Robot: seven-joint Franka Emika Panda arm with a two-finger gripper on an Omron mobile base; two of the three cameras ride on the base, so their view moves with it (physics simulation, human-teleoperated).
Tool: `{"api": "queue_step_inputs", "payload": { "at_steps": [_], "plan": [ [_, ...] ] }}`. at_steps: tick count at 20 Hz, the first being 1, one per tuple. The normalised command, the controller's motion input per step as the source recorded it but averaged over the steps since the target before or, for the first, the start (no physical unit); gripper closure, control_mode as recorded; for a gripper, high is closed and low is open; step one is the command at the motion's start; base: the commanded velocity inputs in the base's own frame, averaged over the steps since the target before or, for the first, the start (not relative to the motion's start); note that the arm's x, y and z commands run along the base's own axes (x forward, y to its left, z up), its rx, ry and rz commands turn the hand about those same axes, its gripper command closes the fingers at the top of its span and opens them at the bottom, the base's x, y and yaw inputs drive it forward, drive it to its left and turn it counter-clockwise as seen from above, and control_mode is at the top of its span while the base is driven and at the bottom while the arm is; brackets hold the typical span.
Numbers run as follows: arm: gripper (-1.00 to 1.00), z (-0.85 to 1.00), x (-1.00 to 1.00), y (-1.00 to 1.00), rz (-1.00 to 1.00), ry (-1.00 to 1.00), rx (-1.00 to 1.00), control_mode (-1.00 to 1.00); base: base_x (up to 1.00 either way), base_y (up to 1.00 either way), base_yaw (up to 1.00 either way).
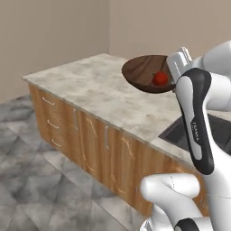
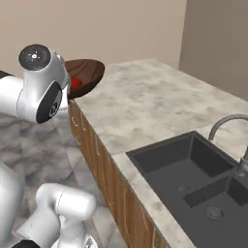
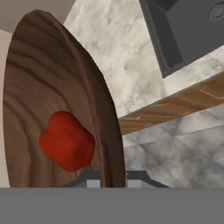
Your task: Pick the bell pepper from the sink and place it in the bowl. Then pick the bowl and place it in the microwave. Then close the microwave door and press the start button.
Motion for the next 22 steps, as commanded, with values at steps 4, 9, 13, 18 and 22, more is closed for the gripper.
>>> {"api": "queue_step_inputs", "payload": {
  "at_steps": [4,9,13,18,22],
  "plan": [
    [1.00,0.00,0.00,0.00,0.00,0.00,0.00,1.00,0.00,0.37,0.64],
    [1.00,0.00,0.00,0.00,0.00,0.00,0.00,1.00,0.00,0.32,0.54],
    [1.00,0.00,0.00,0.00,0.00,0.00,0.00,1.00,0.00,0.32,0.45],
    [1.00,0.00,0.00,0.00,0.00,0.00,0.00,1.00,0.00,0.28,0.45],
    [1.00,0.00,0.00,0.00,0.00,0.00,0.00,1.00,0.03,0.42,0.46]
  ]
}}
